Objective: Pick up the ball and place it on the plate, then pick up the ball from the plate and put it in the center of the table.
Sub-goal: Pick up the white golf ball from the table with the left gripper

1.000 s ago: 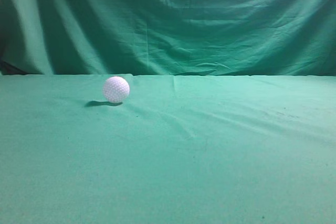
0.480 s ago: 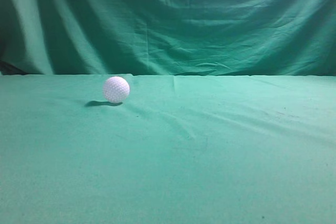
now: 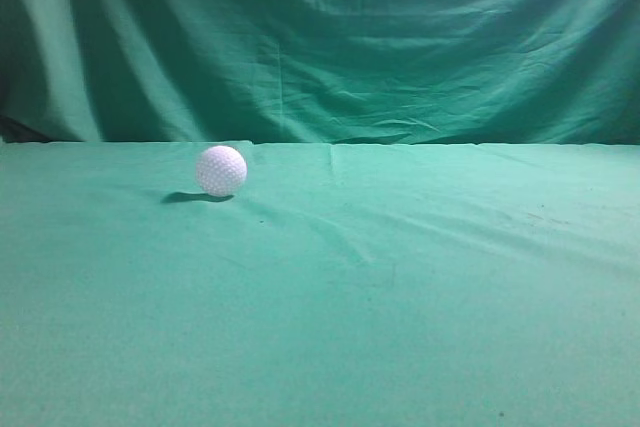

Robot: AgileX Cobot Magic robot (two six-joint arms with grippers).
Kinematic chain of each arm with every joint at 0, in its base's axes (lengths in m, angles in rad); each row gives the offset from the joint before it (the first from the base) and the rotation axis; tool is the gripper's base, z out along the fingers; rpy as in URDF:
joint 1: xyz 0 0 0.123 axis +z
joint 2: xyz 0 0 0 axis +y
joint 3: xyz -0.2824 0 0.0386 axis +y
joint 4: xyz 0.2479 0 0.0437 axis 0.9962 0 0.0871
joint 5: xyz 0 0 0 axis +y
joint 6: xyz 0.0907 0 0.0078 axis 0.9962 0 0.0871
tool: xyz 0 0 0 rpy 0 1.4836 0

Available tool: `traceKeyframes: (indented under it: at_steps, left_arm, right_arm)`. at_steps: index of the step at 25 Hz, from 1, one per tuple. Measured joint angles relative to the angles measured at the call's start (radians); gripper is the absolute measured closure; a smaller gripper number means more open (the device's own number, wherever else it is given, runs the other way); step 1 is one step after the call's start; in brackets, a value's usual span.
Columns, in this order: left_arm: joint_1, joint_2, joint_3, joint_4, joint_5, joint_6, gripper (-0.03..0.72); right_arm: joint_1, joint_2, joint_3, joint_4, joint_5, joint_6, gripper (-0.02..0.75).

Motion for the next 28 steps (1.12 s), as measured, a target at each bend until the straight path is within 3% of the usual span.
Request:
traceKeyframes:
  at_steps: [4, 9, 18, 28]
  left_arm:
    - [0.000, 0.000, 0.000, -0.060, -0.033, -0.004, 0.631]
    - [0.000, 0.000, 0.000, -0.220, -0.148, -0.042, 0.631]
    - [0.000, 0.074, -0.275, -0.241, 0.167, 0.041, 0.631]
    - [0.000, 0.134, -0.328, -0.257, 0.163, 0.049, 0.631]
  right_arm:
    - [0.000, 0.000, 0.000, 0.000, 0.000, 0.000, 0.691]
    - [0.000, 0.000, 0.000, 0.000, 0.000, 0.000, 0.691]
    - [0.000, 0.000, 0.000, -0.002, 0.000, 0.000, 0.691]
    - [0.000, 0.000, 0.000, -0.002, 0.000, 0.000, 0.691]
